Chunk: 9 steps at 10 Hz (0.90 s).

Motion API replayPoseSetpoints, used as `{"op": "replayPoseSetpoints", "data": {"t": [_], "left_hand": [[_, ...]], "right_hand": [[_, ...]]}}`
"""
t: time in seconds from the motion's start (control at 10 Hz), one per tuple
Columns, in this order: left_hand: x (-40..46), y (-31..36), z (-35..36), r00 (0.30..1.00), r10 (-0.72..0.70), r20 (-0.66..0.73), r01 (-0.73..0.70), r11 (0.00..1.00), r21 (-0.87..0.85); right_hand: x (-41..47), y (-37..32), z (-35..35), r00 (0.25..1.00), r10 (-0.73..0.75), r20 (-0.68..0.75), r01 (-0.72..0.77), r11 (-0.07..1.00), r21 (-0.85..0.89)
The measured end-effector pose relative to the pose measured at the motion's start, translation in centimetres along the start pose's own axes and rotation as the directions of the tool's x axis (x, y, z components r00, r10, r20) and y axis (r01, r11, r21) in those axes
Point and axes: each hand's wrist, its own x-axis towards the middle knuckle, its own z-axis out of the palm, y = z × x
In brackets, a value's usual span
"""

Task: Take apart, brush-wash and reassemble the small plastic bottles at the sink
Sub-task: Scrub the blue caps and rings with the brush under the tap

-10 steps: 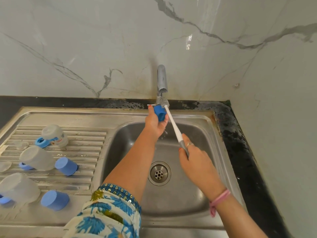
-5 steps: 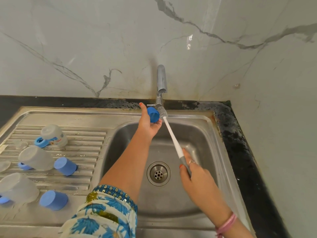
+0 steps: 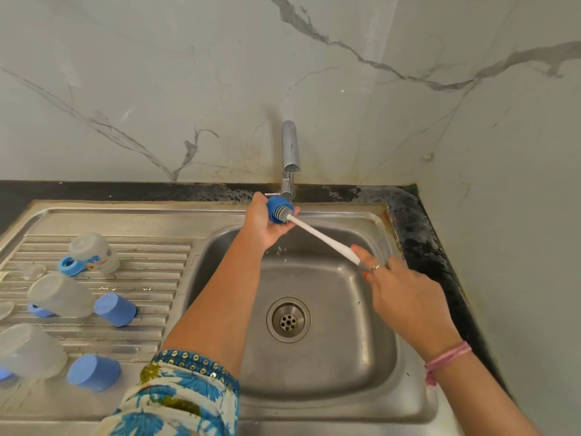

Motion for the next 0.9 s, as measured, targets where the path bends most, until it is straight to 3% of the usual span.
{"op": "replayPoseSetpoints", "data": {"t": [0.1, 0.2, 0.3, 0.4, 0.5, 0.6, 0.7, 0.8, 0.9], "left_hand": [[0.0, 0.6, 0.3, 1.0, -0.02, 0.024, 0.02, 1.0, 0.017], [0.1, 0.4, 0.2, 0.996, -0.047, 0.071, 0.047, 0.999, 0.001], [0.3, -0.9, -0.7, 0.988, 0.025, 0.151, -0.007, 0.993, -0.121], [0.3, -1.2, -0.9, 0.99, 0.032, 0.14, -0.028, 0.999, -0.032], [0.6, -0.6, -0.2, 0.997, 0.078, -0.009, -0.071, 0.945, 0.32], [1.2, -0.9, 0.6, 0.978, 0.165, -0.125, -0.098, 0.902, 0.421], [1.5, -1.0, 1.3, 0.987, 0.098, -0.13, -0.047, 0.937, 0.347], [1.6, -1.2, 1.8, 0.996, 0.029, -0.086, -0.007, 0.97, 0.242], [1.5, -2.0, 1.4, 0.997, -0.027, -0.071, 0.031, 0.998, 0.047]], "right_hand": [[-0.3, -0.9, 0.5, 0.996, 0.034, 0.084, -0.04, 0.997, 0.073], [-1.0, -2.9, 0.3, 0.921, 0.008, 0.39, -0.307, 0.634, 0.71], [-0.8, -2.5, -0.5, 0.607, -0.325, 0.725, -0.781, -0.414, 0.468], [-1.2, -2.2, 0.0, 0.537, -0.527, 0.658, -0.803, -0.559, 0.207], [-1.4, -1.9, 0.9, 0.735, -0.04, 0.677, -0.671, 0.103, 0.734], [-1.4, -1.0, 1.8, 0.972, 0.105, 0.212, -0.15, 0.967, 0.208], [-0.7, -0.5, 2.6, 0.994, 0.075, 0.076, -0.069, 0.995, -0.075], [-0.7, -1.0, 2.5, 0.981, 0.089, 0.172, -0.143, 0.931, 0.335], [-1.0, -1.5, 1.6, 0.873, 0.072, 0.483, -0.47, 0.394, 0.79]]}}
